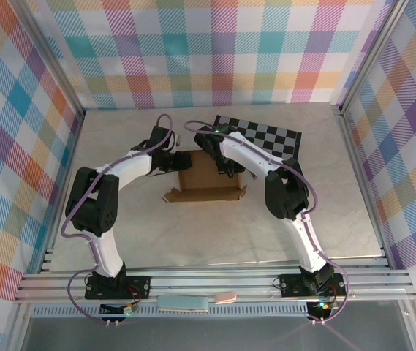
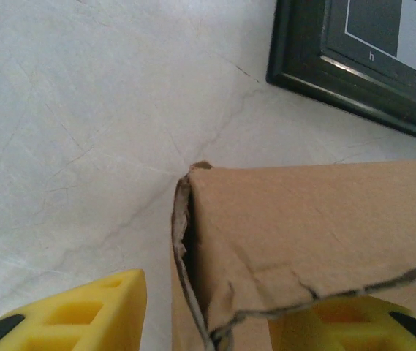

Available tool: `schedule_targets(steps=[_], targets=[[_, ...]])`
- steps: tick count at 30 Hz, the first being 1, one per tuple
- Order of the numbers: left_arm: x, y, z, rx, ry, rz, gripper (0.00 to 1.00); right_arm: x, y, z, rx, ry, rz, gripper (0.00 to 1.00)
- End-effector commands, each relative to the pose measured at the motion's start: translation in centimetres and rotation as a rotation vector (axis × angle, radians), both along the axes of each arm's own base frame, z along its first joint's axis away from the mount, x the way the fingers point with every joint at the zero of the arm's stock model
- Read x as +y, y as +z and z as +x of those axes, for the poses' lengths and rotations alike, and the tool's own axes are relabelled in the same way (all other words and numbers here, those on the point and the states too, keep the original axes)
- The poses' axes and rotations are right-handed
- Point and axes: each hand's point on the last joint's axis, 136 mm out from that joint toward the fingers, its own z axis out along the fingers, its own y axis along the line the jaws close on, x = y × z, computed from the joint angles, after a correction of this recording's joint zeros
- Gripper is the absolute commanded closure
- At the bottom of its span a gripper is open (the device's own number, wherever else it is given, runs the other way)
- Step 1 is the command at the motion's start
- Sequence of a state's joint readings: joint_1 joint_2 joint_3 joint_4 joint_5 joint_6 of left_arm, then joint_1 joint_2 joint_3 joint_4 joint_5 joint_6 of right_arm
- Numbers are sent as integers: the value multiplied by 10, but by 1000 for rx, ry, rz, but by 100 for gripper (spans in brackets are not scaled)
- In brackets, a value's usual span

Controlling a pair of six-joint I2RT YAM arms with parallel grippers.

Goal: Fold the paper box

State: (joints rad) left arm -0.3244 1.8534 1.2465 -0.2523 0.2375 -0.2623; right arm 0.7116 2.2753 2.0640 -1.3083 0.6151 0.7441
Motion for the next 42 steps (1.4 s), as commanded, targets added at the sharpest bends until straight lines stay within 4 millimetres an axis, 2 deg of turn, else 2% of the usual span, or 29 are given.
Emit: schedule_targets(steps=[1, 7, 9, 16, 18, 24, 29, 32, 37, 39, 42], targets=[[7, 19, 3, -60, -6, 24, 54, -4, 1, -3, 32, 9, -23, 100], [14, 19, -3, -55, 8, 46, 56, -4, 2, -2, 30, 11, -23, 100], [16, 19, -7, -56, 14, 44, 59, -4, 2, -2, 31, 13, -24, 100], [19, 6, -11, -26, 15, 64, 72, -3, 2, -1, 27, 13, -20, 100], [23, -2, -18, 9, 18, 90, 75, -3, 2, 0, 25, 12, -17, 100], [15, -14, -20, 20, -2, 163, 77, -3, 2, -1, 24, 7, -18, 100], [18, -23, -21, 20, 24, 243, 90, -4, 3, -1, 21, 5, -19, 100], [21, -24, -24, 3, 34, 364, 99, -6, 4, -1, 17, -1, -24, 100], [47, -22, -31, -16, 161, 559, 100, -7, 10, 0, -10, -5, -32, 100], [49, -20, -34, -34, 174, 605, 100, -6, 12, -1, -20, 0, -27, 100], [38, -22, -35, -40, 148, 545, 99, -4, 12, 0, -25, 5, -25, 100]])
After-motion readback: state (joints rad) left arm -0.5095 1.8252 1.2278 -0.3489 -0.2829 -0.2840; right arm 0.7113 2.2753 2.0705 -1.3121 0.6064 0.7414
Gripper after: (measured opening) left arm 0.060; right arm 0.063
